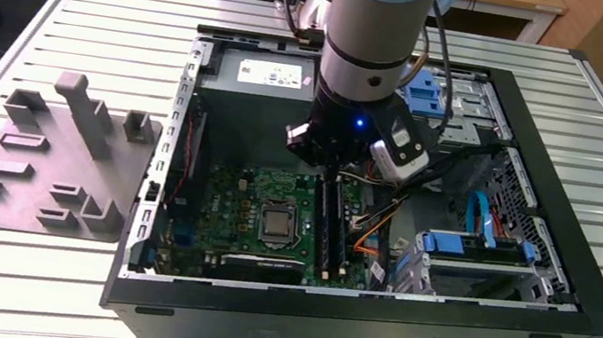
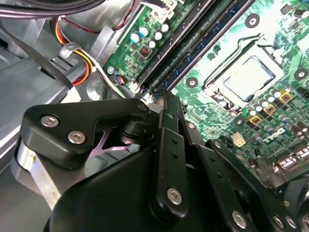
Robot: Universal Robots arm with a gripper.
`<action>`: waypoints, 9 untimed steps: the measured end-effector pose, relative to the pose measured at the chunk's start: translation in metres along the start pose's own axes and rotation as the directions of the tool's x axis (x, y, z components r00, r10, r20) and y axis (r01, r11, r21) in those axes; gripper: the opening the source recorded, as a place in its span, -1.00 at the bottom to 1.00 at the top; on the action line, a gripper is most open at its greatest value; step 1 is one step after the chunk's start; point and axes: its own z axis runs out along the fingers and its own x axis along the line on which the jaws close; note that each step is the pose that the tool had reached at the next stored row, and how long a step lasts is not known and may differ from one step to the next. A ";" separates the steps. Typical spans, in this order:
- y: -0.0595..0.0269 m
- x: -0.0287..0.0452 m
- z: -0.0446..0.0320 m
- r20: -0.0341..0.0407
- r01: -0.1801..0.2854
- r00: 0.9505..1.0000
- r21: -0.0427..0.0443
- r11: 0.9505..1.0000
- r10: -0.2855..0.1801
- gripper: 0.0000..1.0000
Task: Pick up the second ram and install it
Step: 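Press down the second ram until it locks into place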
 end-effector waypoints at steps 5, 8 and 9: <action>0.0037 -0.0005 0.0044 0.001 0.000 1.000 -0.004 1.000 0.000 -0.80; 0.0036 -0.0003 0.0061 0.000 0.000 1.000 -0.004 1.000 0.000 -0.80; 0.0039 -0.0004 0.0066 0.001 0.000 1.000 -0.005 1.000 0.000 -0.80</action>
